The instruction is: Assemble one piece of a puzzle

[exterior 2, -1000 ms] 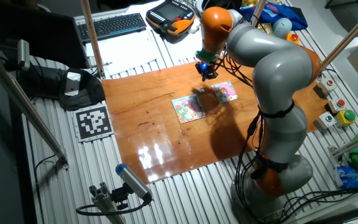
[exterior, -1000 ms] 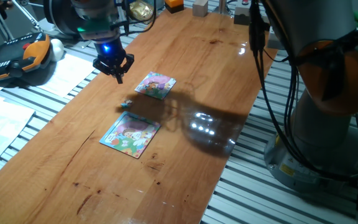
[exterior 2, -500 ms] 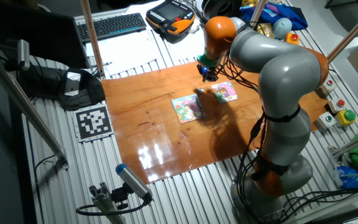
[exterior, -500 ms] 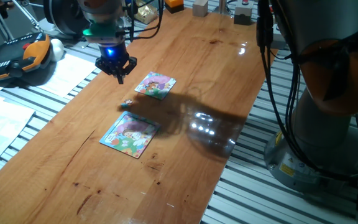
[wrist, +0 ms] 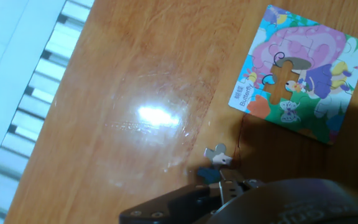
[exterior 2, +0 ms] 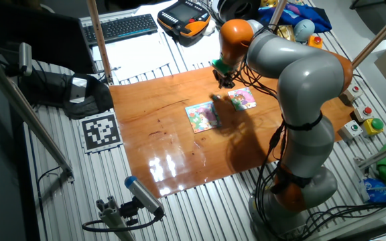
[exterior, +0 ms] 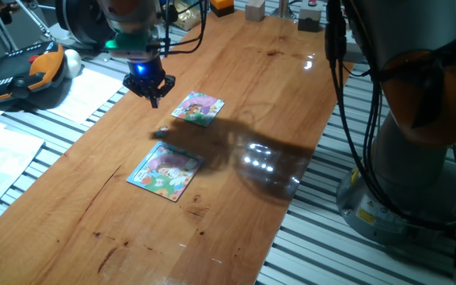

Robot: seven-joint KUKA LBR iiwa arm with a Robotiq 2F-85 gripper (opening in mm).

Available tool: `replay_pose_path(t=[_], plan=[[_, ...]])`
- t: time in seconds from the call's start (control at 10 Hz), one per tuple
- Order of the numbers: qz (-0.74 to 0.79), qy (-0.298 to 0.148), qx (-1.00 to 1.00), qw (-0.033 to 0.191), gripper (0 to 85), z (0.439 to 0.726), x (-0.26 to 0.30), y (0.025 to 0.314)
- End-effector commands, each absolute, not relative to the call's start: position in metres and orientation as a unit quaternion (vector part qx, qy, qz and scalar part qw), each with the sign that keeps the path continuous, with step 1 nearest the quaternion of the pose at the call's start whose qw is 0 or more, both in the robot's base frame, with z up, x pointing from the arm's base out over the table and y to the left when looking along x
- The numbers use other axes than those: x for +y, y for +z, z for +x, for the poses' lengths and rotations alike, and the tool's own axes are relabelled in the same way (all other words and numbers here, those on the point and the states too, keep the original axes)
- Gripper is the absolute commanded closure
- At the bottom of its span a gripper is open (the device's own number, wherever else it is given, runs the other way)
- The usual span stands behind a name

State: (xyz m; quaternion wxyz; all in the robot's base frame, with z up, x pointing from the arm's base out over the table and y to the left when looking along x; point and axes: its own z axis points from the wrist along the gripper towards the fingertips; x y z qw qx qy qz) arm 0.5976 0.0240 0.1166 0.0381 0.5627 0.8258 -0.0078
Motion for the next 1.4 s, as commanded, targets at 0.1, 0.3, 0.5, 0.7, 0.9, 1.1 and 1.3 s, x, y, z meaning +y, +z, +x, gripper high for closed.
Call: replay_pose_path(t=[0.1,0.3,0.5,0.7,0.9,1.1,1.3], plan=[[0.574,-0.010,0.818,0.036,68.0,0.598,0.025,0.117],[0.582,-0.010,0.812,0.035,68.0,0.598,0.025,0.117],[0.603,-0.004,0.797,0.037,68.0,0.598,0.026,0.117],[0.633,-0.008,0.773,0.043,68.0,0.599,0.025,0.116],[0.654,-0.012,0.755,0.044,68.0,0.600,0.024,0.111],[0.657,-0.019,0.753,0.033,68.0,0.602,0.022,0.104],[0.666,-0.016,0.746,0.023,68.0,0.602,0.021,0.103]])
